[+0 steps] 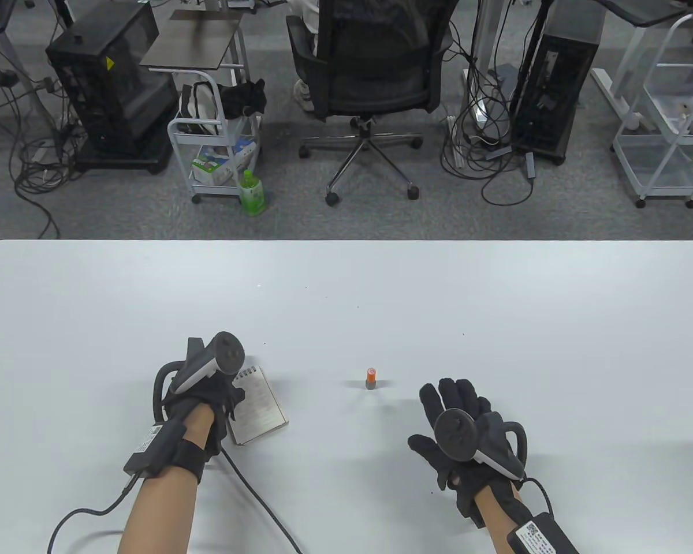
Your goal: Stamp flower pattern stamp onto notebook
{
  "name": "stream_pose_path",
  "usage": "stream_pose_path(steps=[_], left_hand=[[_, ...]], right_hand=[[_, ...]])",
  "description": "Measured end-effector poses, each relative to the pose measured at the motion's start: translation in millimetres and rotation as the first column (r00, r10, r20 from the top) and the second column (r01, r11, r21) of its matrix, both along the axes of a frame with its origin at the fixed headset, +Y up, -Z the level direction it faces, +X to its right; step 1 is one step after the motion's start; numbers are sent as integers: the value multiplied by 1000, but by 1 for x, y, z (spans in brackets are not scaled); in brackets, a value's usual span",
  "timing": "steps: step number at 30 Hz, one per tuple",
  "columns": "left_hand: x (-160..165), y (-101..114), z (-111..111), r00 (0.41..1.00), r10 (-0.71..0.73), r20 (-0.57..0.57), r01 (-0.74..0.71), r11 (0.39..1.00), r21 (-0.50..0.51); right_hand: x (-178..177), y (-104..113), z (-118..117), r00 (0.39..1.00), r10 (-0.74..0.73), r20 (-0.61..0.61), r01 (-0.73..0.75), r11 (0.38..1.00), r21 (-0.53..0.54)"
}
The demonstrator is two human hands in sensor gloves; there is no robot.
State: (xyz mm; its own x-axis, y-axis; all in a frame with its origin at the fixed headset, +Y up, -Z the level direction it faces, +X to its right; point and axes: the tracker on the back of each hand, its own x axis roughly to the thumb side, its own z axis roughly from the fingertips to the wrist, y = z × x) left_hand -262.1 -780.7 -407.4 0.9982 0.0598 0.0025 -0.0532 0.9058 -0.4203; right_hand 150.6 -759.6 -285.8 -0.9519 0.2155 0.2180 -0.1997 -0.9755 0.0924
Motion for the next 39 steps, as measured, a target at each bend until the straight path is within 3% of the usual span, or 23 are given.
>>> stream_pose_path(steps=[9, 16, 21, 25, 27, 32, 35, 39], left_hand=[[9, 1, 3, 999, -20, 41, 16, 994, 109], [4, -4, 4, 998, 51, 40, -53, 998, 31], [-4, -2, 11, 989, 143, 33, -146, 981, 124], [-3, 11, 19, 975, 209, 76, -219, 959, 178], [-1, 25, 24, 952, 280, 120, -300, 928, 218], [22, 55, 38, 840, 482, 249, -532, 822, 203], [44, 64, 46, 766, 561, 313, -616, 780, 109], [67, 68, 55, 716, 594, 366, -640, 768, 4]], right_hand=[[-3, -3, 0, 1000, 13, -9, -13, 1000, -14], [-3, -4, 0, 1000, 8, -7, -8, 1000, -6], [-3, -4, 1, 1000, 8, -6, -8, 1000, -10], [-2, -4, 1, 1000, -3, -3, 3, 1000, -11], [-2, -4, 1, 1000, -6, -5, 6, 1000, -14], [-2, -5, 1, 1000, -18, -4, 18, 999, -30], [-1, -5, 1, 1000, -18, -2, 18, 999, -30], [0, -5, 1, 1000, -21, -2, 21, 999, -30]])
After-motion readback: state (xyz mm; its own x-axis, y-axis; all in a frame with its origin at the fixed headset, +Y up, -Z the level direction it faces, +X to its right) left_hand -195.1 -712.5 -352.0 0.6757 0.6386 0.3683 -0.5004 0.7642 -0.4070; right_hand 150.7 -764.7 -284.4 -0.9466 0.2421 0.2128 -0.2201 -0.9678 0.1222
